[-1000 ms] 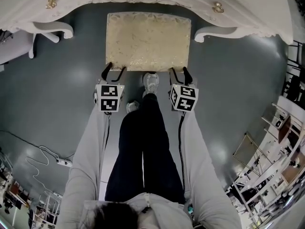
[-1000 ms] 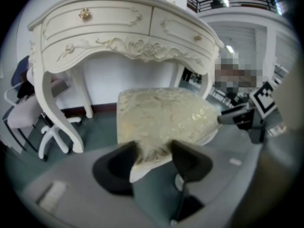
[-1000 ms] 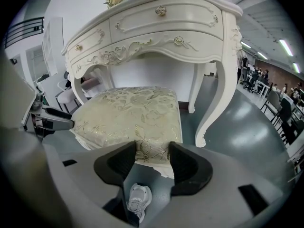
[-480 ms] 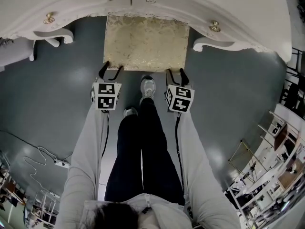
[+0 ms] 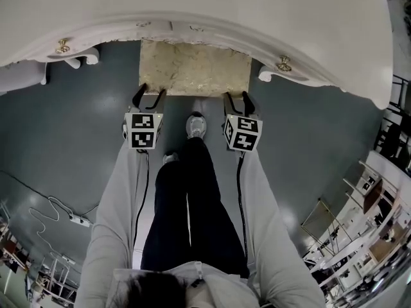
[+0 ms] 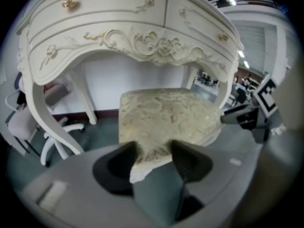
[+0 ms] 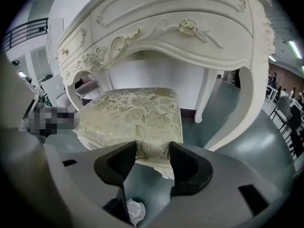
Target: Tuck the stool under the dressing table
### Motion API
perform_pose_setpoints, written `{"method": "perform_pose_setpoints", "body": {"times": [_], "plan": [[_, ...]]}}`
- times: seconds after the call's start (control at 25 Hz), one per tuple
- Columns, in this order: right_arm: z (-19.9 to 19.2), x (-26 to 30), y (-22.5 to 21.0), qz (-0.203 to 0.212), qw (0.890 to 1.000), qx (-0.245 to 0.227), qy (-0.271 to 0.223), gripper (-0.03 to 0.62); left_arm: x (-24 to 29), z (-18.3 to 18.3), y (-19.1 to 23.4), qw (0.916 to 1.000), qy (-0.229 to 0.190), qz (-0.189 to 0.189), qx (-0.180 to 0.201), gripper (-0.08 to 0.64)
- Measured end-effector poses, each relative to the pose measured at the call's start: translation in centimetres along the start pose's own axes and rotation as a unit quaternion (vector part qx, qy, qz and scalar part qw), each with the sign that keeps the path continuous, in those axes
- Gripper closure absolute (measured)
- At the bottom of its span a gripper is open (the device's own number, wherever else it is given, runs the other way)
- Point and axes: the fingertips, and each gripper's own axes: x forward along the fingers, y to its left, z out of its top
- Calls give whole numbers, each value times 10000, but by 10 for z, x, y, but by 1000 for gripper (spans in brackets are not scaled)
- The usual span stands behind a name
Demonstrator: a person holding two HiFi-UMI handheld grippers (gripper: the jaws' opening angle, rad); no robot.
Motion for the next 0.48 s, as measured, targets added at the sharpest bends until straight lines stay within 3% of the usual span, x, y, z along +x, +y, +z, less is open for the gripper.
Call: {"method": "perform_pose_setpoints", "body": {"times": [0.48], "plan": [[48, 33, -4, 102, 9996, 46, -278, 371, 32, 48, 31, 9996, -163, 234, 72, 310]]}}
